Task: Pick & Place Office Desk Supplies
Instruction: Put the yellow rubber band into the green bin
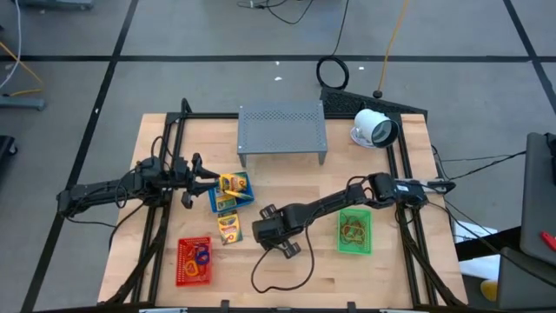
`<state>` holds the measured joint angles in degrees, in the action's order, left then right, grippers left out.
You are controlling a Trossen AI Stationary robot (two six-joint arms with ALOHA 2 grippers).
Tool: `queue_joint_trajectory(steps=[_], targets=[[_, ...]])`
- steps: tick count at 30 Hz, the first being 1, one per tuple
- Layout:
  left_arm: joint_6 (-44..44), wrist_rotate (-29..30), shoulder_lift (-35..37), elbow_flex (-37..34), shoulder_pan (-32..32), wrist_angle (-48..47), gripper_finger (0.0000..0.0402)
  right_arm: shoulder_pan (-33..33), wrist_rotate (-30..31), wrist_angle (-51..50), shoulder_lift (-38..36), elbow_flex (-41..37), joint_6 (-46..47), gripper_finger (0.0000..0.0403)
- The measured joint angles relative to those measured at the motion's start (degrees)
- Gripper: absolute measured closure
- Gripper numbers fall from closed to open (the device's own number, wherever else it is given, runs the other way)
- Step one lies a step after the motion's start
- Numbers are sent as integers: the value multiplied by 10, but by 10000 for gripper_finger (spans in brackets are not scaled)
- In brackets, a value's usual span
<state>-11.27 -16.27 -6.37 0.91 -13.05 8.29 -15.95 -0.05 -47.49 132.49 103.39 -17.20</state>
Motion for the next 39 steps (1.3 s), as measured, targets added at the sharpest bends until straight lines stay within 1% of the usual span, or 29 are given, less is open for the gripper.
queue_joint_trajectory(steps=[3, 8, 10, 16, 24, 32, 39], targets=[[-8, -1, 0, 0, 0, 0, 250, -4, -1, -25, 0, 0, -9, 403], [-9, -22, 0, 0, 0, 0, 250, -7, -21, -69, 1, 0, -20, 403], [-10, -22, 0, 0, 0, 0, 250, -7, -31, -90, 1, 0, -24, 403], [-12, -22, 0, 0, 0, 0, 250, -11, -35, -141, 1, 0, -28, 403], [-15, -22, 0, 0, 0, 2, 250, -11, -34, -134, -6, -1, -8, 403], [-15, -21, 0, 0, 0, 4, 250, -6, -35, -113, -51, -5, 38, 402], [-15, -19, 0, 0, 0, 5, 250, 0, 0, -85, -78, -2, 41, 402]])
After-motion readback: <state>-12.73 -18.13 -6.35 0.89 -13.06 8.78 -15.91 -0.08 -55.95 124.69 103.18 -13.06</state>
